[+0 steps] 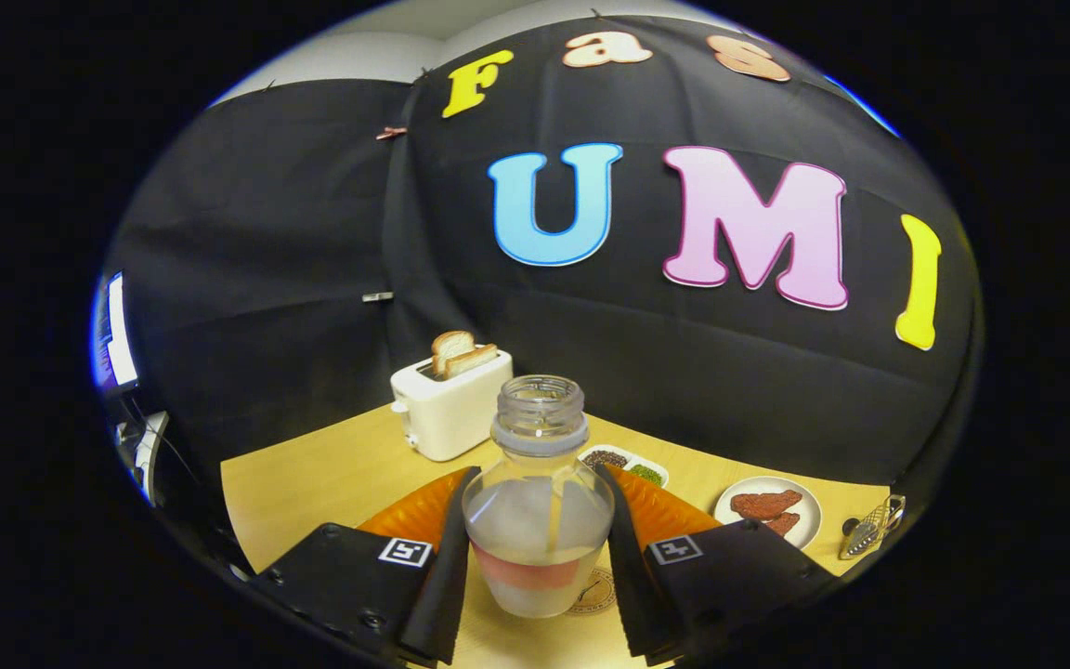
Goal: Take the bottle from table, then pour the juice into the cup, finally place the bottle on the coaster
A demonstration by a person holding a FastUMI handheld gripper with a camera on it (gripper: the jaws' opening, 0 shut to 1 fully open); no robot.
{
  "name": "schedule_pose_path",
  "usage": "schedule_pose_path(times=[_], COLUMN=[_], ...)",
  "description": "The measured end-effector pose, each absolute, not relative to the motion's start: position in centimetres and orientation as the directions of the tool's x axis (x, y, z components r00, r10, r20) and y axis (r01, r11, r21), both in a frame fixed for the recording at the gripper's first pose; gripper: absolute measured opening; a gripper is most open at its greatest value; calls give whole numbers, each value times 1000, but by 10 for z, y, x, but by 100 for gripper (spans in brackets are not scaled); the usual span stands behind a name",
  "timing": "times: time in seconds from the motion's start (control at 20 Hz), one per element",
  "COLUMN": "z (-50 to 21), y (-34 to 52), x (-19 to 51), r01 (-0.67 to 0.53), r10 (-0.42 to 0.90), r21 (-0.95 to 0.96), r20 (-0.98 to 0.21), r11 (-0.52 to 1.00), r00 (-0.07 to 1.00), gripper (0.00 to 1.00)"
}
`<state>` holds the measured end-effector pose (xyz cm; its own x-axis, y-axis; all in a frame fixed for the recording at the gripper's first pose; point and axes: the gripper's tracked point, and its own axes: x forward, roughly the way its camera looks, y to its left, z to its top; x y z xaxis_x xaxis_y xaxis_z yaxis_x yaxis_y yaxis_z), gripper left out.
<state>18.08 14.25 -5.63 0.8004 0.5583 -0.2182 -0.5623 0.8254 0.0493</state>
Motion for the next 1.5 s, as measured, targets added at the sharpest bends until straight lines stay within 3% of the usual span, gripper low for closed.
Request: schedule_pose_path(times=[0.4, 0.7, 1.35, 1.4, 1.5], z=[-129, -164, -173, -172, -169], y=[114, 122, 123, 122, 117], x=[219, 221, 209, 208, 205], r01=[-469, -475, -504, -505, -501], r10=[467, 477, 499, 501, 497], r21=[37, 55, 34, 39, 38], r20=[-189, -190, -205, -206, -207], r11=[883, 878, 863, 862, 865], r00=[864, 858, 842, 841, 843], gripper=[70, 72, 78, 82, 100])
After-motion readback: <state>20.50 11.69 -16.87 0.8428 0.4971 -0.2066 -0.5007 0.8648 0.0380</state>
